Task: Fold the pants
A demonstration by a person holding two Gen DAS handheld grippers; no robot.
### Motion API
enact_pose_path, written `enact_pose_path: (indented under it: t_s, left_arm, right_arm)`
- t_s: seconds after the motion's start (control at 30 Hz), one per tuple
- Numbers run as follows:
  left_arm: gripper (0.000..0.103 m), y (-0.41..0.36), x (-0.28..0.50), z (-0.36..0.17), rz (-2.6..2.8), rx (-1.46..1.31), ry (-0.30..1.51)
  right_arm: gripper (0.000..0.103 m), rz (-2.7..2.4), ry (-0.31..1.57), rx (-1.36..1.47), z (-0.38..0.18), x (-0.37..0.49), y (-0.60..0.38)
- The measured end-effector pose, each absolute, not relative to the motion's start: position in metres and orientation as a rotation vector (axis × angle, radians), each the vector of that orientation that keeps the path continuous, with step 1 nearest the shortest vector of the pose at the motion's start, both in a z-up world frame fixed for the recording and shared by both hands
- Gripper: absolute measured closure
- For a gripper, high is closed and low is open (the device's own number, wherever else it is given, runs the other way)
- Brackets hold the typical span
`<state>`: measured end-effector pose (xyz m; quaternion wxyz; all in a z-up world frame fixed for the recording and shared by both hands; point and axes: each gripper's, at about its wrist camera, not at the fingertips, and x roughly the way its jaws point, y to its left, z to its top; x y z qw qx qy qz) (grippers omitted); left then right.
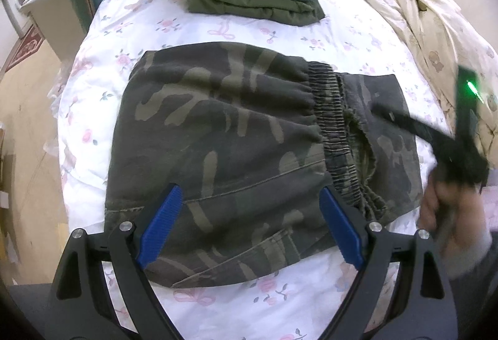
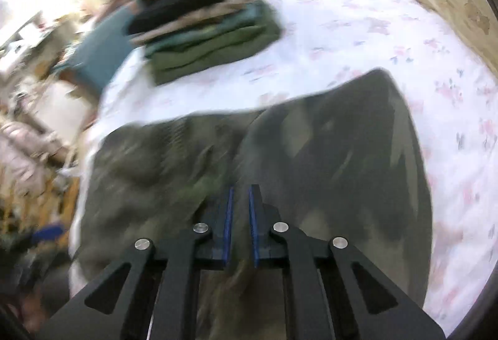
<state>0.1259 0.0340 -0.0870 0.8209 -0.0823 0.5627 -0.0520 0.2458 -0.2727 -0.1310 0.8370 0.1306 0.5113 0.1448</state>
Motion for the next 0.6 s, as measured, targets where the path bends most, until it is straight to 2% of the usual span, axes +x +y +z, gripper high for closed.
enact_pose_path:
  t_s: [0.13, 0.23, 0.37, 0.5, 0.6]
  left_arm:
    - [0.015, 0.041, 0.130, -0.091, -0.089, -0.176, 1.204]
    - [0.016, 0.045, 0.135, -0.093, -0.083, -0.186, 1.211]
    - [0.016, 0.045, 0.137, -0.095, -0.097, -0.191, 1.221]
    - [0.015, 0.040, 0.140, -0.098, -0.102, -0.166, 1.230]
    - [0.016, 0.041, 0.143, -0.096, -0.092, -0.205, 1.239]
  right_arm:
    - [0.097, 0.337, 1.259, 0.417, -0.181, 0.286, -0.257]
    - [0.100, 0.406, 1.189, 0.346, -0.170, 0.289, -0.242]
    - [0.101, 0.327, 1.137, 0.426, -0.169, 0.290, -0.270]
    - [0.103, 0.350, 1.239, 0.400, -0.187, 0.307, -0.256]
    - [0.099, 0.373, 1.232, 0.416, -0.162, 0.305, -0.263]
